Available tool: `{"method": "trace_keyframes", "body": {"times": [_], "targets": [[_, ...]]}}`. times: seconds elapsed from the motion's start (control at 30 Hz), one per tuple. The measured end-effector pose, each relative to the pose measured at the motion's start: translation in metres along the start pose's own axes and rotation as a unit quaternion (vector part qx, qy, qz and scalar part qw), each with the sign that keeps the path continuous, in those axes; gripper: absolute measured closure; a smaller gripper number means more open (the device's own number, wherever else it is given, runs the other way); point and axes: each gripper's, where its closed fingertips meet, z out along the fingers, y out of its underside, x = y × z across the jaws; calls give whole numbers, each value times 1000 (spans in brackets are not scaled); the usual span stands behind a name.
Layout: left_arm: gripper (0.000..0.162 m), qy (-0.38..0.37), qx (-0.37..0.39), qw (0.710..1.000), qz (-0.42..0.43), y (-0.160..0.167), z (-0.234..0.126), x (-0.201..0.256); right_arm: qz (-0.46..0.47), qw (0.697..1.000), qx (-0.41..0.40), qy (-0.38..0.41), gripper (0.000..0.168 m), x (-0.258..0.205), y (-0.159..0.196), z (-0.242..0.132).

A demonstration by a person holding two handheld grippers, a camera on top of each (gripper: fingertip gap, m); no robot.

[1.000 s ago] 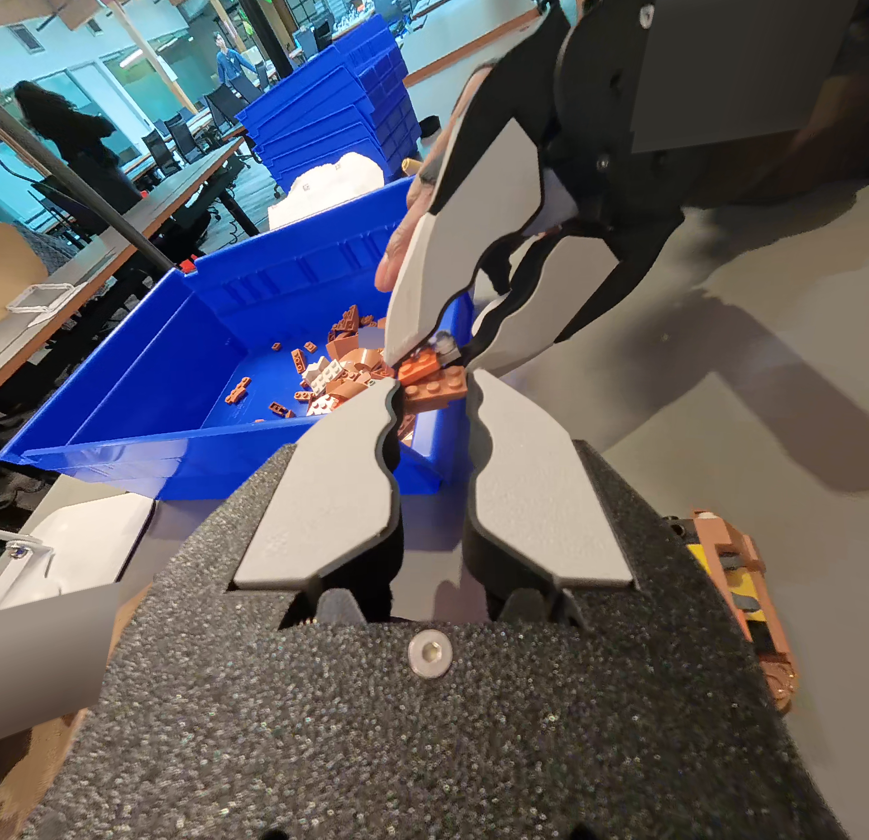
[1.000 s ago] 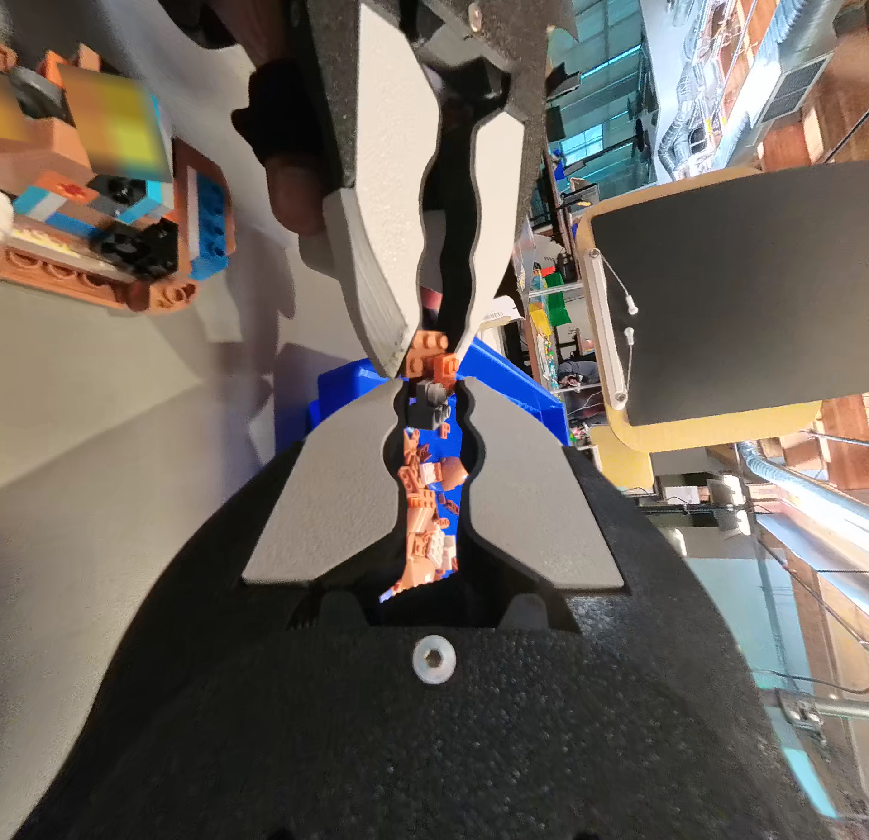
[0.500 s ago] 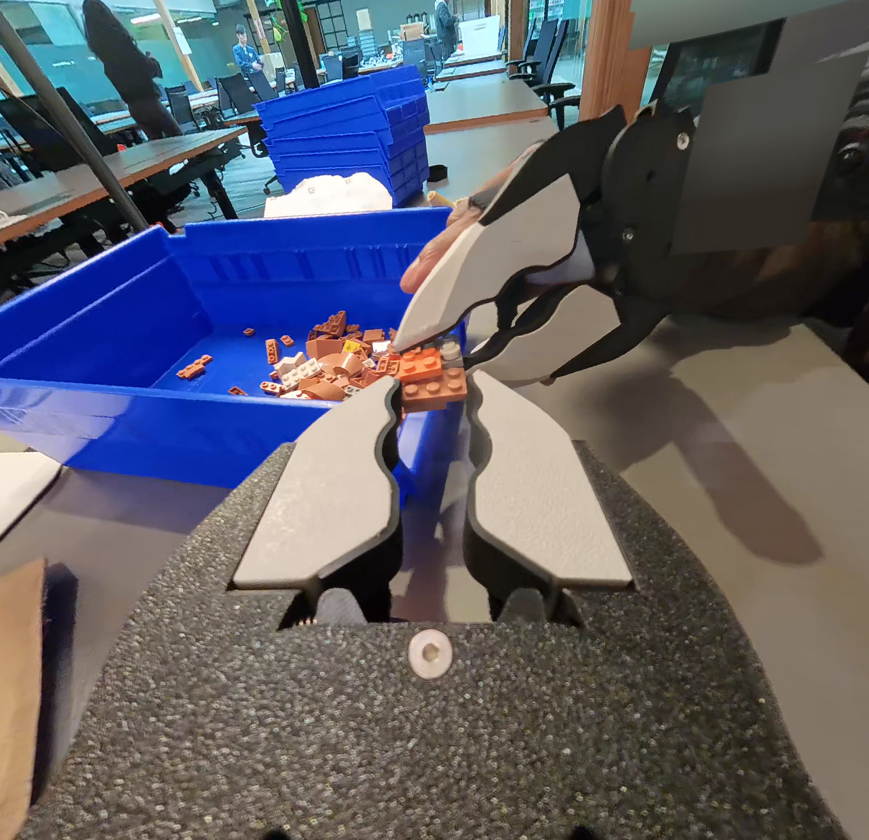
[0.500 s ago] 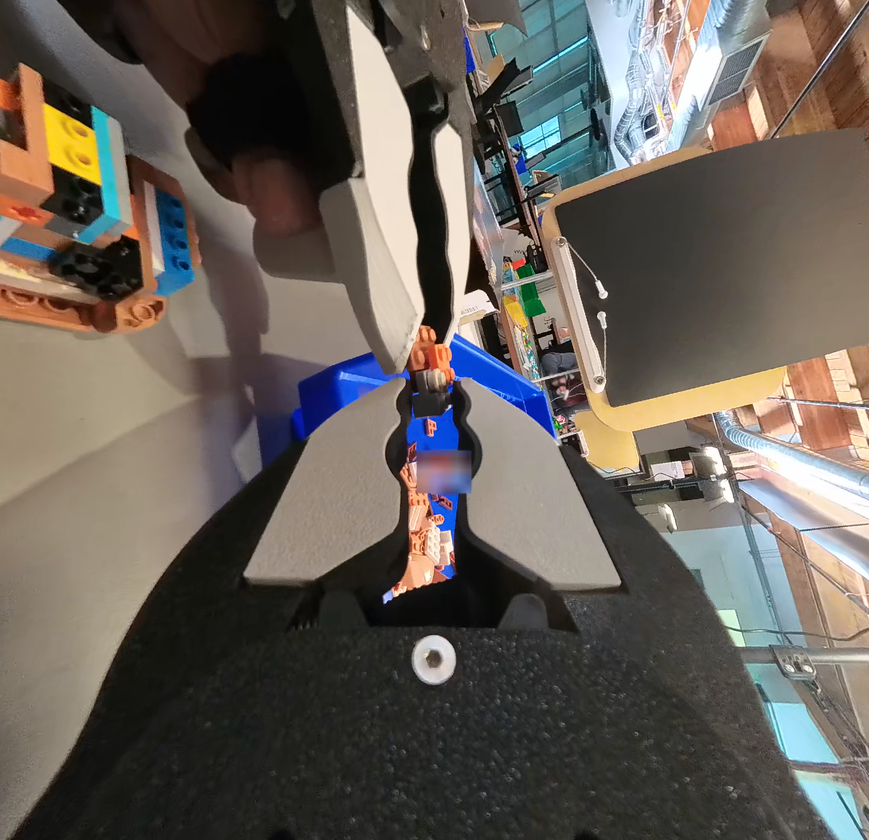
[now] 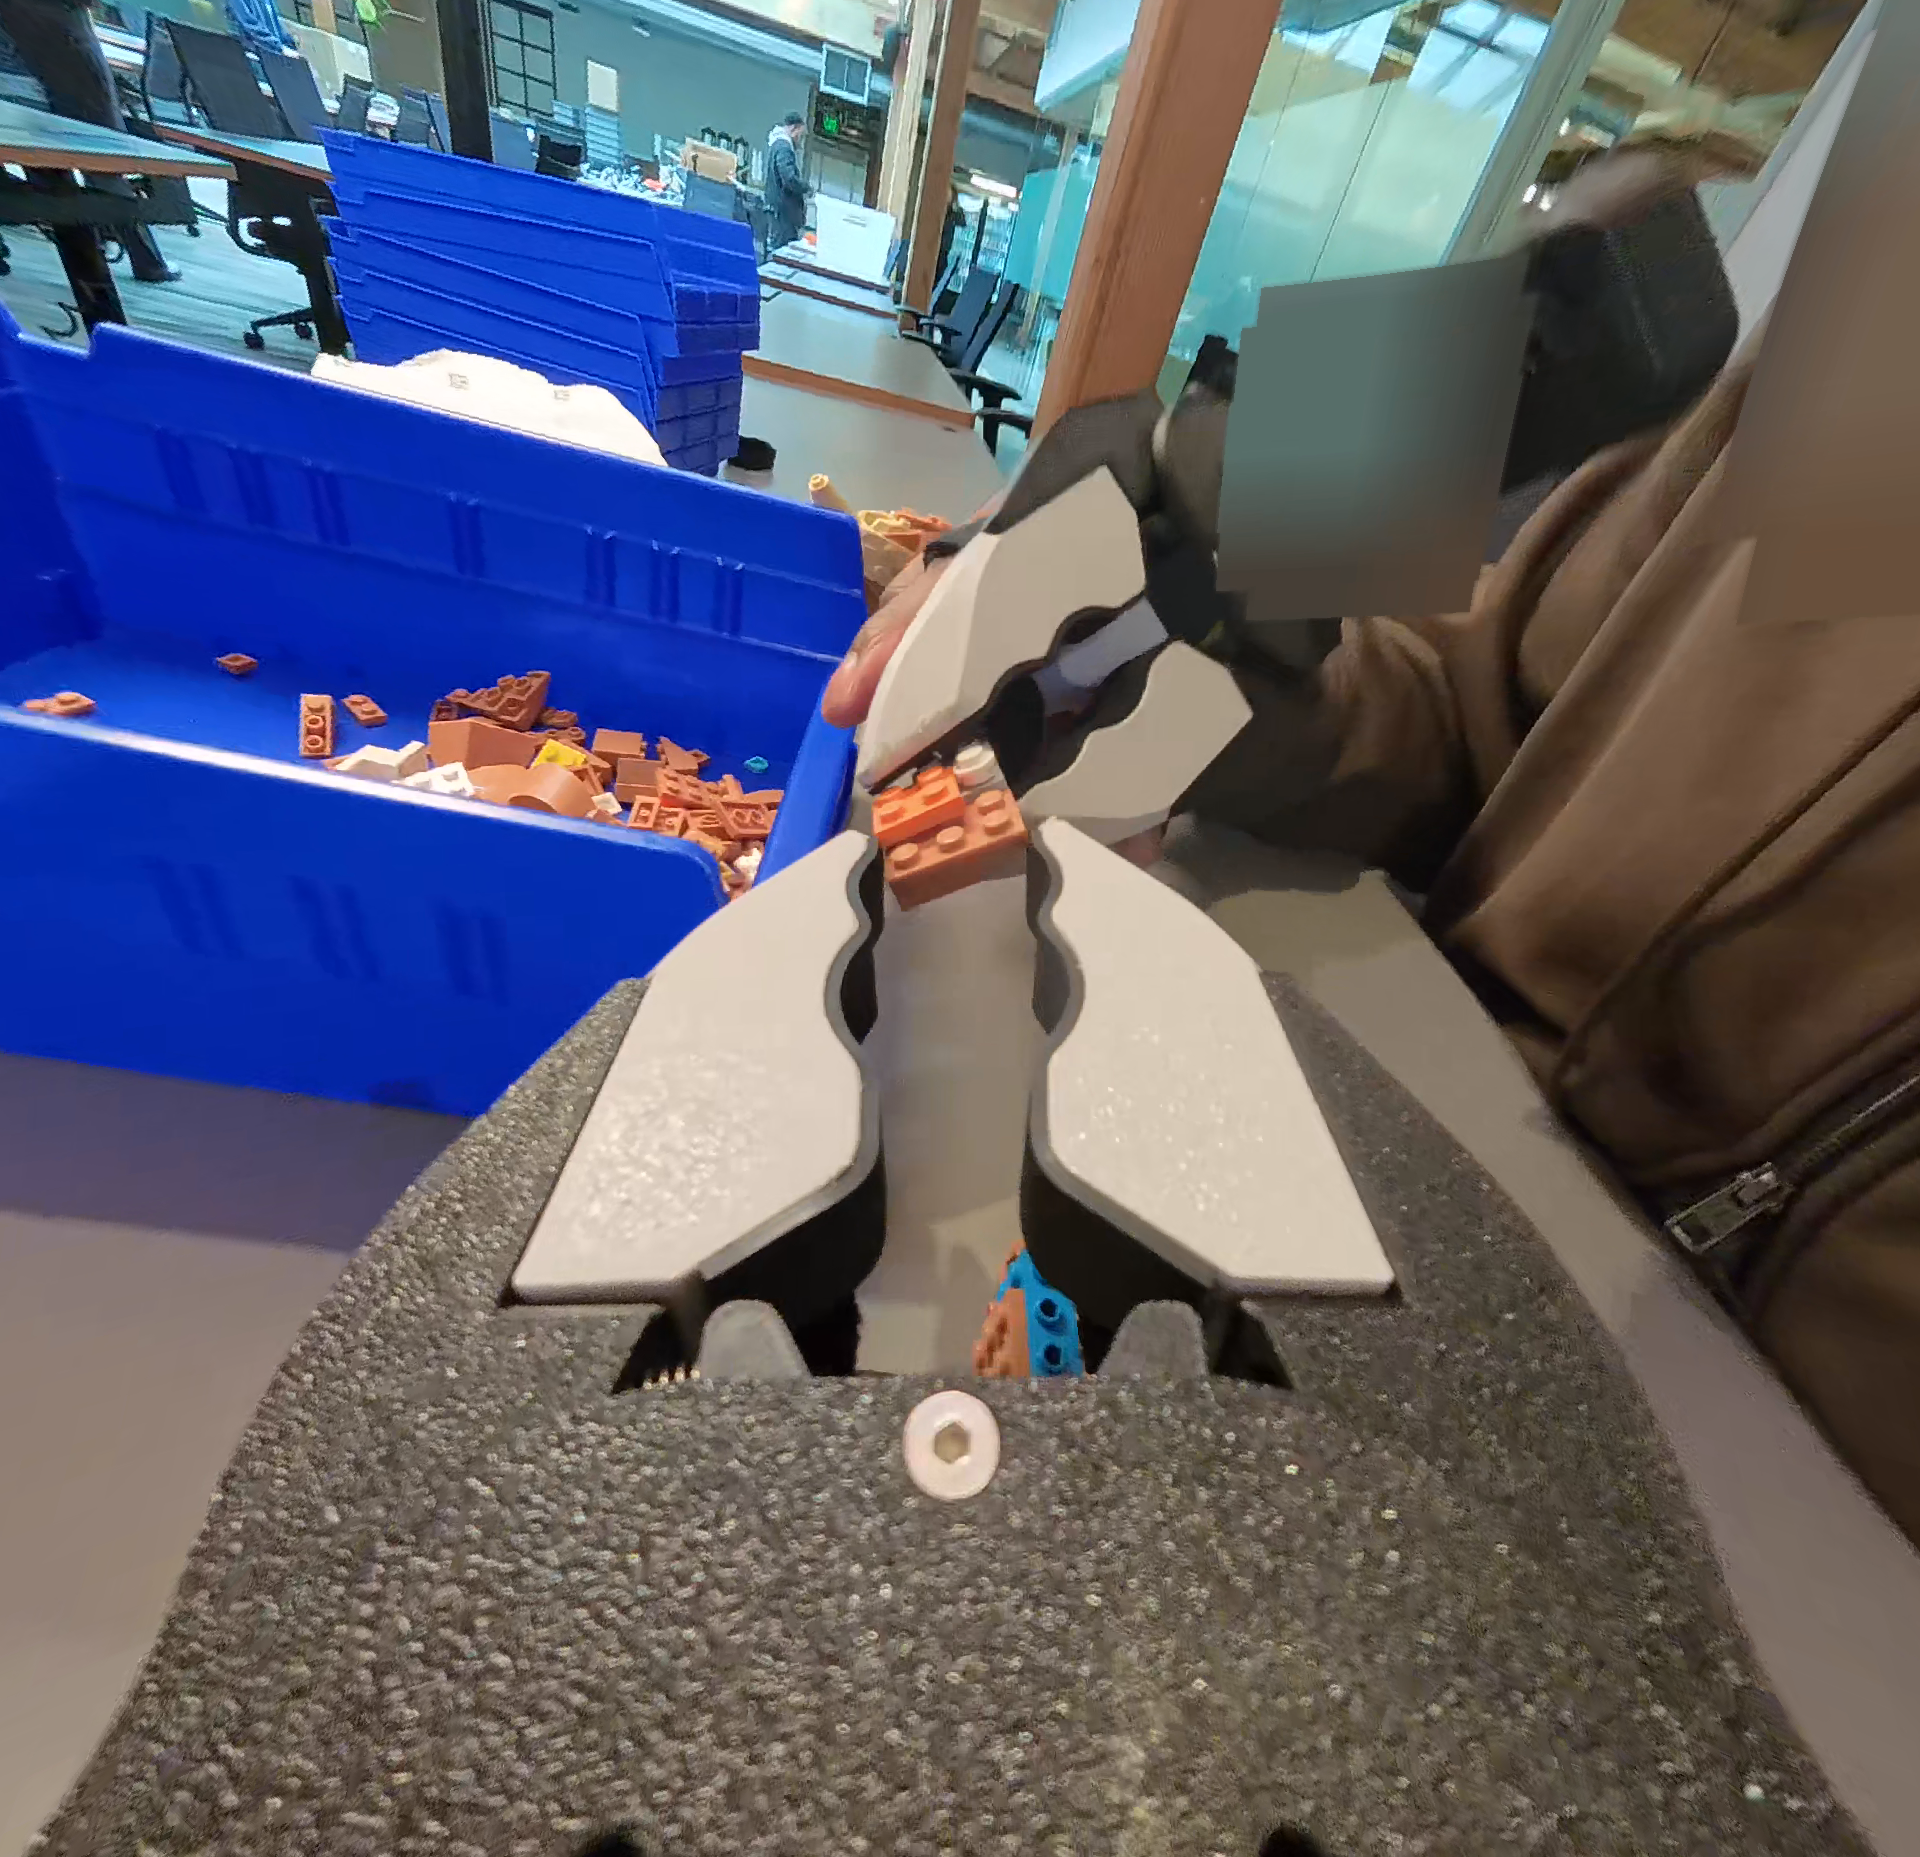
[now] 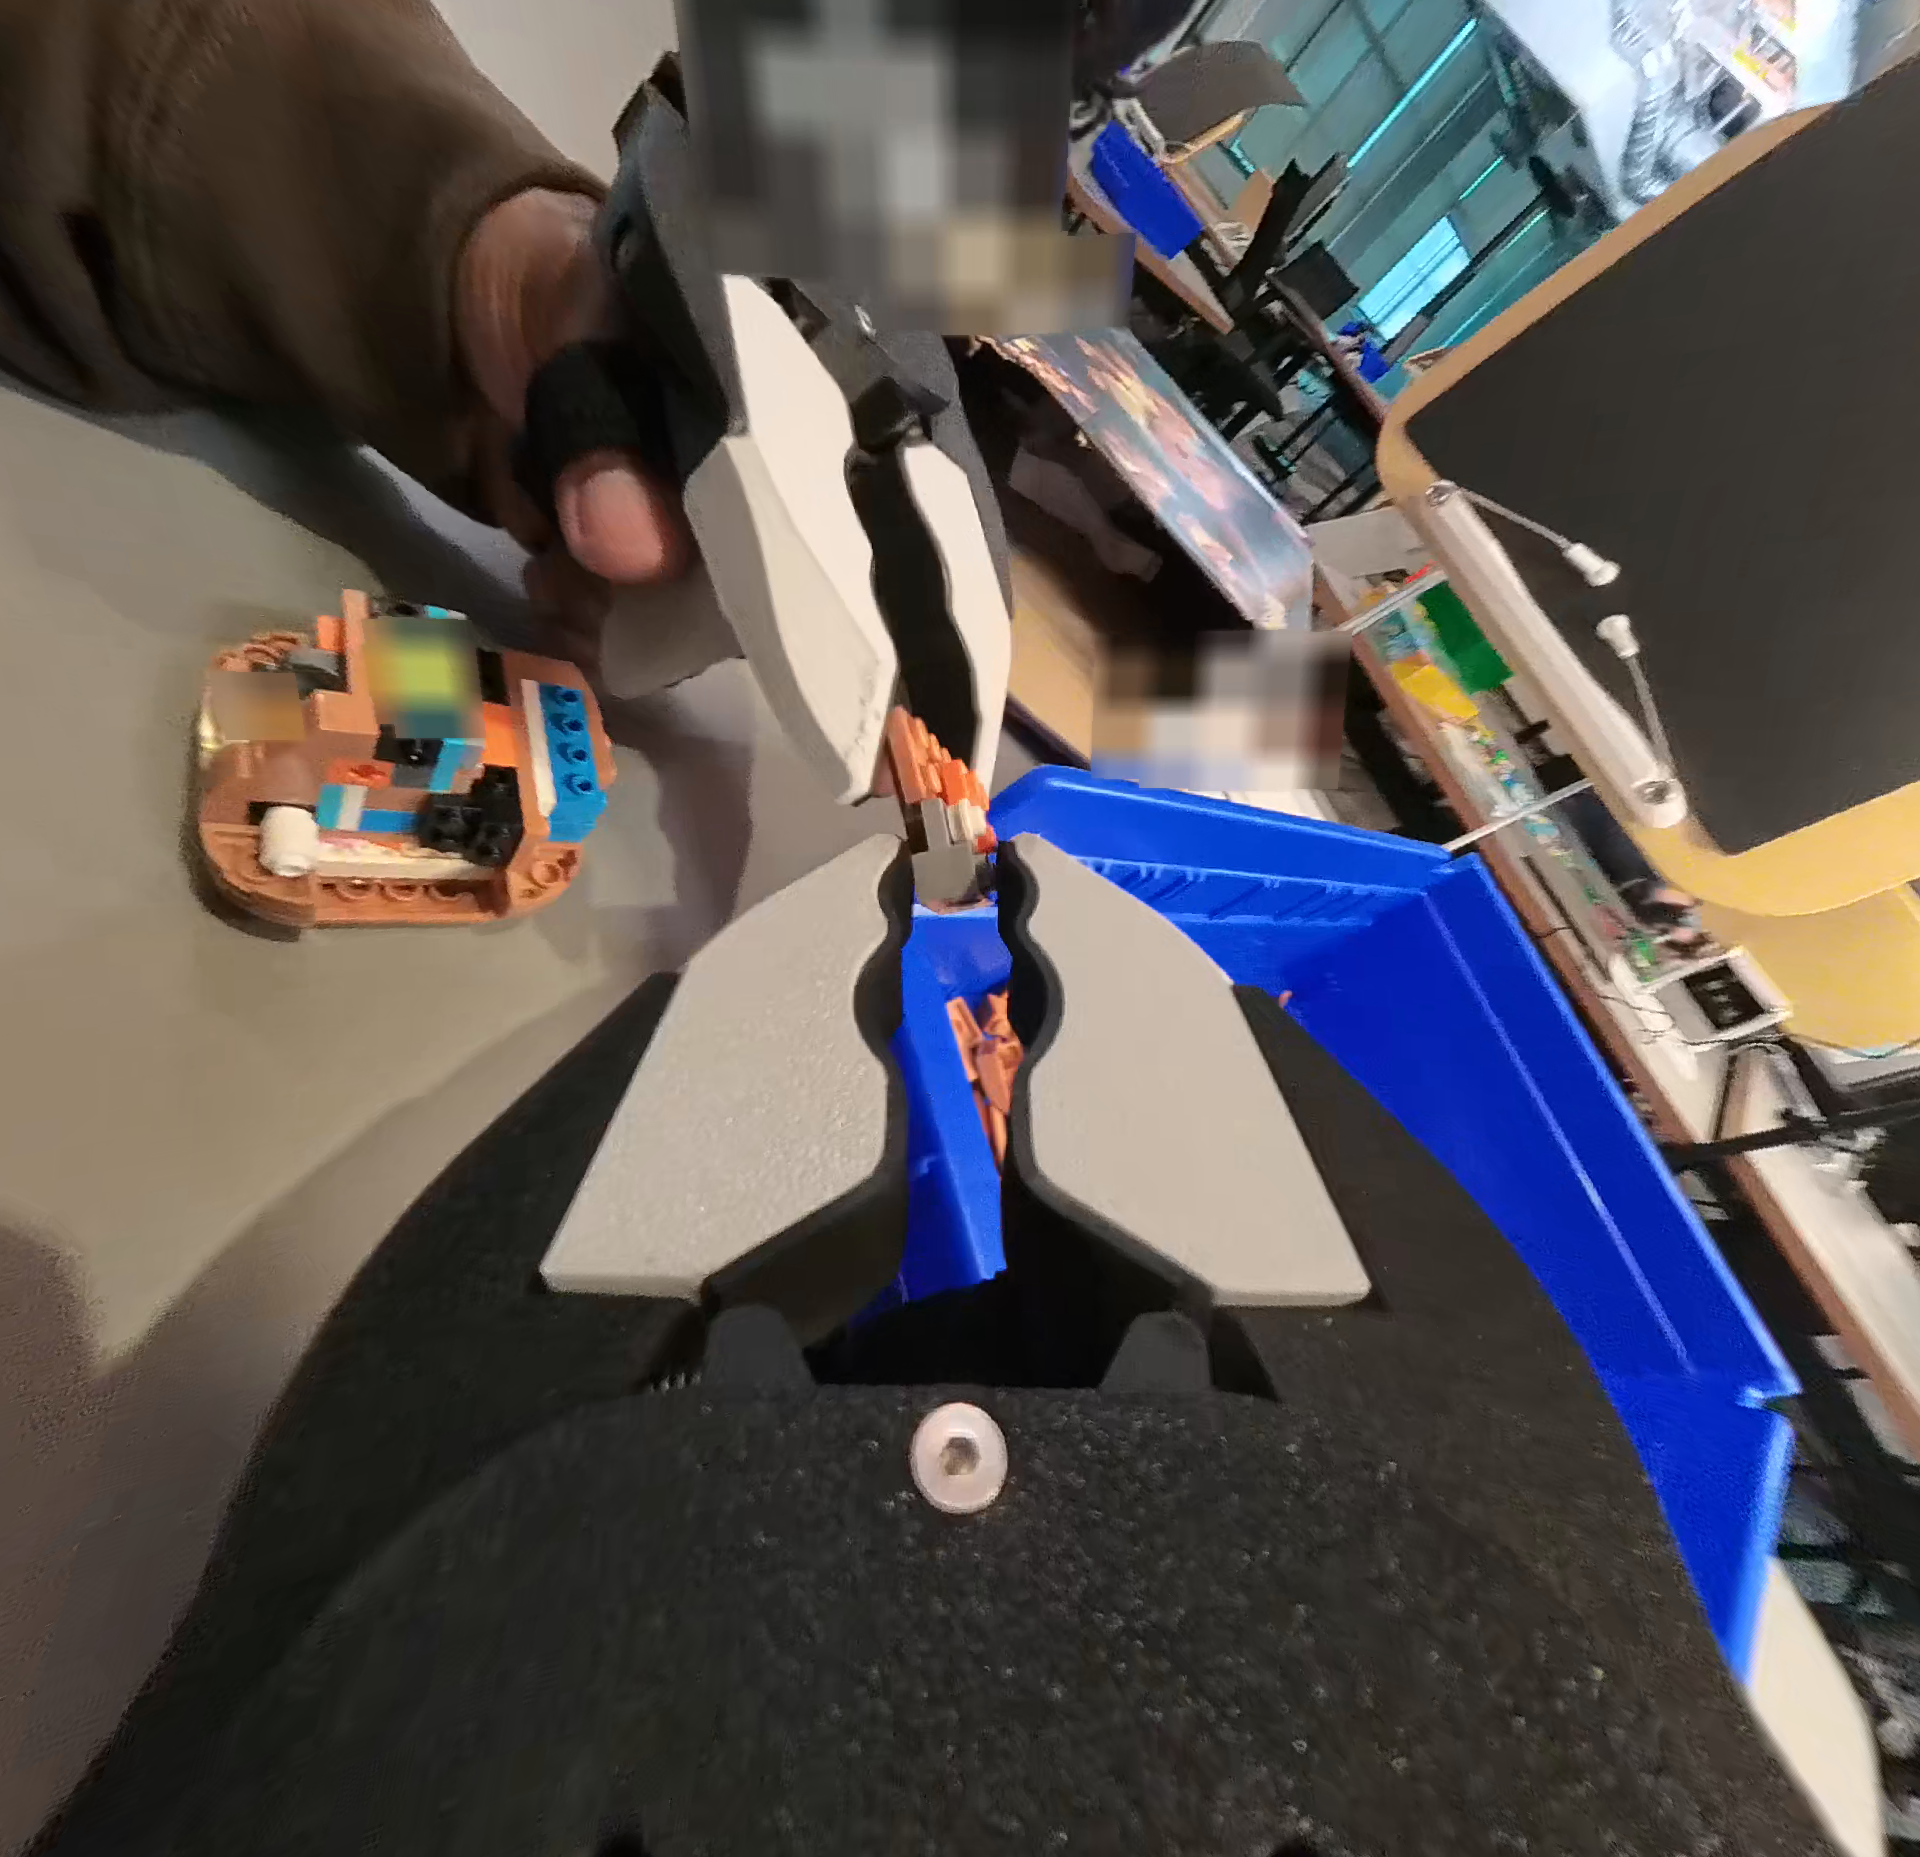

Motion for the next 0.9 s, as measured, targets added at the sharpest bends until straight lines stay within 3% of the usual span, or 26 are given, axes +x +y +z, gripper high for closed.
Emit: {"method": "trace_keyframes", "body": {"times": [0.1, 0.23, 0.47, 0.73, 0.9], "targets": [[144, -23, -18, 999, 46, 3, -1, -3, 21, 1000, 8, -16, 155, -1, -1, -1], [144, -31, -25, 998, 54, 3, -1, -3, -19, 1000, 3, 1, 156, -1, -1, -2], [139, -29, -14, 998, -47, 4, -1, -8, -152, 983, -28, 100, 156, 12, 3, -2], [122, -27, 12, 995, -93, -4, 0, -7, -221, 967, -13, 129, 156, 10, -5, -5], [136, -21, 26, 998, -59, -9, 0, 0, -233, 964, -6, 129, 157, 7, -7, -6]]}}
